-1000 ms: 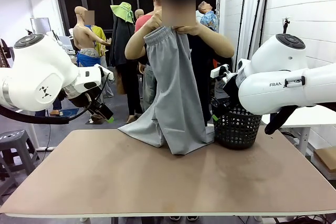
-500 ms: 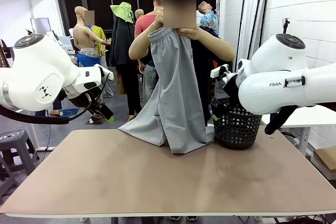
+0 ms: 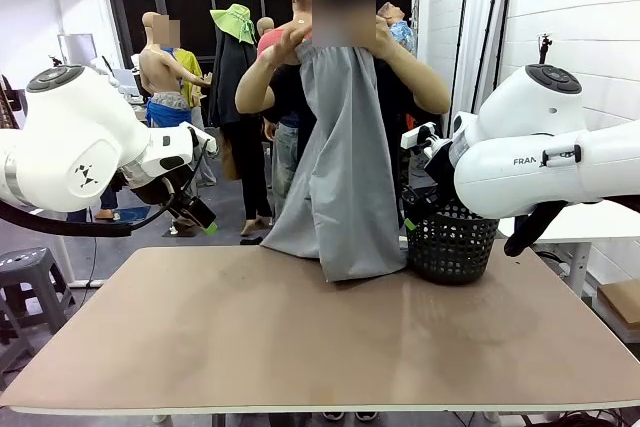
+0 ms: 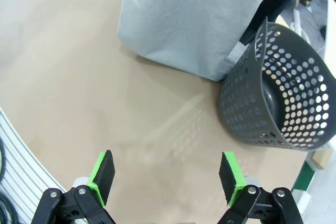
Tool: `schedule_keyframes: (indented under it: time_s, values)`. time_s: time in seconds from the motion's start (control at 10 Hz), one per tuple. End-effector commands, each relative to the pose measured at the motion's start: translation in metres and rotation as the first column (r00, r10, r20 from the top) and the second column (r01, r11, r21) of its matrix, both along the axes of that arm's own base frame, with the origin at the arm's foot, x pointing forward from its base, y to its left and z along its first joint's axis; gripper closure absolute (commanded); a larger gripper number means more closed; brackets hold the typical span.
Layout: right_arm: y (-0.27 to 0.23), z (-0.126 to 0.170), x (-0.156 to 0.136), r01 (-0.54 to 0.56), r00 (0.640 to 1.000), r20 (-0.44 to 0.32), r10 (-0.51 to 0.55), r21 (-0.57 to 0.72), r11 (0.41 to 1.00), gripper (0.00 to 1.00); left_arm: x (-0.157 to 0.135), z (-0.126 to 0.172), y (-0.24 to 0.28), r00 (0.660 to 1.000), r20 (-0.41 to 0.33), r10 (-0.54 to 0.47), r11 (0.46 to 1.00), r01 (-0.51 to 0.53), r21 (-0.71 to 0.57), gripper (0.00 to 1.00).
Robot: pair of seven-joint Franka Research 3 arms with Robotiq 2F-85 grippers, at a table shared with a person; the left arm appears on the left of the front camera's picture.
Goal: Fold the training pants.
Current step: Grab both ends of the Training pants handed by a person.
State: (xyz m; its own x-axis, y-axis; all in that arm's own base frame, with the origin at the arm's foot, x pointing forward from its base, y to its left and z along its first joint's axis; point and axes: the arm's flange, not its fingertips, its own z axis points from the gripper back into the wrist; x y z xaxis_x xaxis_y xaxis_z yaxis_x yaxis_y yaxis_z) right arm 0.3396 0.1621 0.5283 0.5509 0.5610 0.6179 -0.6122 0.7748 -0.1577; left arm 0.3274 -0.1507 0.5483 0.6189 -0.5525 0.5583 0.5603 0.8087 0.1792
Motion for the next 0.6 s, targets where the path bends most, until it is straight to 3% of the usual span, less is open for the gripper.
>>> schedule_keyframes:
  time_s: [0.0,0.5]
  values:
    - [-0.0002,-0.0002,0.0007,0.0,1.0,0.002,0.0,0.002,1.0,0.0,0.0008,0.0011,0.0005,1.0,0.006,-0.002,1.0,0.002,-0.01,0.0]
    - [-0.0002,-0.0002,0.0007,0.0,1.0,0.002,0.0,0.002,1.0,0.0,0.0008,0.0011,0.0005,1.0,0.006,-0.002,1.0,0.002,-0.01,0.0]
